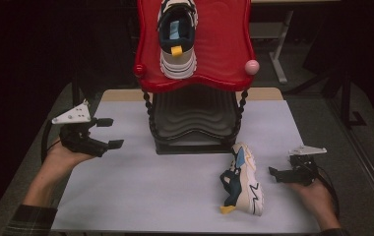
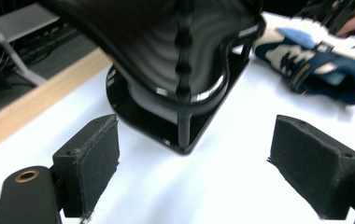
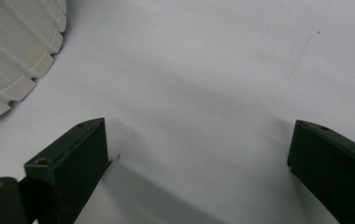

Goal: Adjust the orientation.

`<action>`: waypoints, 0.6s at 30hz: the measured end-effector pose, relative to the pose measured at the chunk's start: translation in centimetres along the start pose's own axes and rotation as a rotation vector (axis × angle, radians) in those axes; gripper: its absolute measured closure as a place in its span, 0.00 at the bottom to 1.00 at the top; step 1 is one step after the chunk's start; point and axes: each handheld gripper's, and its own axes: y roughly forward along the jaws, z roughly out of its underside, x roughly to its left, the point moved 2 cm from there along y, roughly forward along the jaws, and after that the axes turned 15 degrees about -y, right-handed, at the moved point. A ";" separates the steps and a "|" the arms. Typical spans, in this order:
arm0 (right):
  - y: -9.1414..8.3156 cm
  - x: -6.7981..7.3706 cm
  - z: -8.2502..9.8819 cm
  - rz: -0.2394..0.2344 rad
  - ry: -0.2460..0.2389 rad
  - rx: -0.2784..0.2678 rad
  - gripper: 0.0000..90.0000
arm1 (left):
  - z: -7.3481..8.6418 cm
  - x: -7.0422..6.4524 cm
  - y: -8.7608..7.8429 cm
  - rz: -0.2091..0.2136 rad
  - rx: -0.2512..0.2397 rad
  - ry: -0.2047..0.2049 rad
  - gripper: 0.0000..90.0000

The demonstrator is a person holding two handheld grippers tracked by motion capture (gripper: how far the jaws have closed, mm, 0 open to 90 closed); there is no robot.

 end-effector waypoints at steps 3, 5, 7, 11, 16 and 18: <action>-1.1 0.0 -0.4 -0.030 0.002 0.002 0.26 | 2.2 -0.1 1.1 -0.019 0.019 -0.003 0.17; -1.7 0.1 -0.7 -0.034 0.005 -0.025 0.36 | 3.3 -0.1 1.6 -0.021 0.023 -0.014 0.17; -2.4 0.3 -1.0 -0.038 -0.008 -0.056 0.50 | 4.4 0.0 2.1 -0.030 0.032 -0.028 0.17; -3.4 0.6 -1.7 -0.078 -0.020 -0.119 0.80 | 6.8 0.3 2.9 -0.045 0.048 -0.059 0.17; -4.3 1.1 -2.7 -0.158 -0.038 -0.167 0.99 | 9.9 0.9 3.7 -0.063 0.091 -0.093 0.16; -4.7 1.3 -3.2 -0.193 -0.049 -0.185 0.99 | 10.9 1.0 3.9 -0.078 0.104 -0.104 0.16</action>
